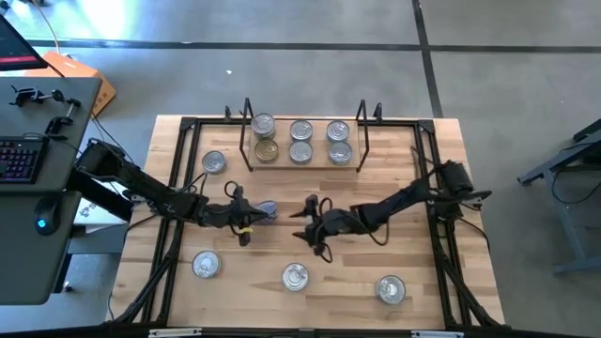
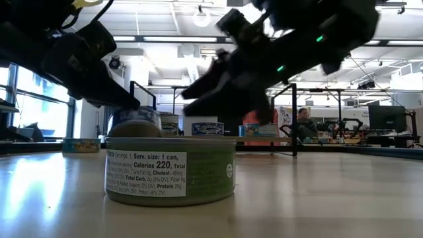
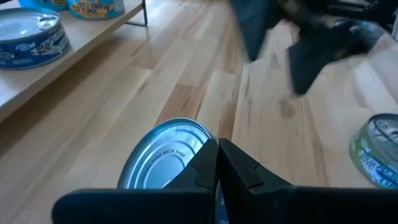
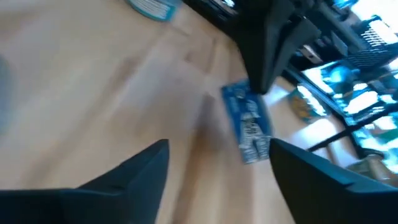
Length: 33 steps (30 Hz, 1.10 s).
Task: Stack canned seafood by type on shelf
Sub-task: Stack the blue tuna can on top of the blue tuna can on the shelf
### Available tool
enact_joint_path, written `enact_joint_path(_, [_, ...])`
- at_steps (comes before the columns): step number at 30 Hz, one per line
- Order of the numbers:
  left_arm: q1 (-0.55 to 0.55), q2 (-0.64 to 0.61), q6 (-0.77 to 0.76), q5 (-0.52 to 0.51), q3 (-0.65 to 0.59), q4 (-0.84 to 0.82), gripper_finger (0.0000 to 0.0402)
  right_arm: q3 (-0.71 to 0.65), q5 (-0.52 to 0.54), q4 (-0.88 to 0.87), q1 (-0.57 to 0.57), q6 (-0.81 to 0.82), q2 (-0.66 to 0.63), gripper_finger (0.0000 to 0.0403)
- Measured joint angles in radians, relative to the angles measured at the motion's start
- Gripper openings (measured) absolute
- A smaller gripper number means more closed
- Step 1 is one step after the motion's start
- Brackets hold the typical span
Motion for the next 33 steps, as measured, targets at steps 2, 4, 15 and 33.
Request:
enact_joint_path(2, [0.000,0.000,0.000,-0.001,0.000,0.004,0.0000,0.032,0.020,0.034,-0.024,-0.043,0.050,0.0283])
enact_joint_path(4, [0.000,0.000,0.000,-0.001,0.000,0.004,0.0000,0.077,0.019,0.043,-0.050,-0.071,0.099,0.0295])
enact_joint_path(15, [0.000,0.000,0.000,-0.005,0.001,0.006,0.0000,0.334,0.013,-0.107,-0.107,-0.083,0.269,0.0268])
enact_joint_path(33, [-0.042,-0.109,-0.043,-0.072,0.002,-0.118,0.0009,0.364,0.264,-0.743,-0.034,0.013,-0.007,0.0125])
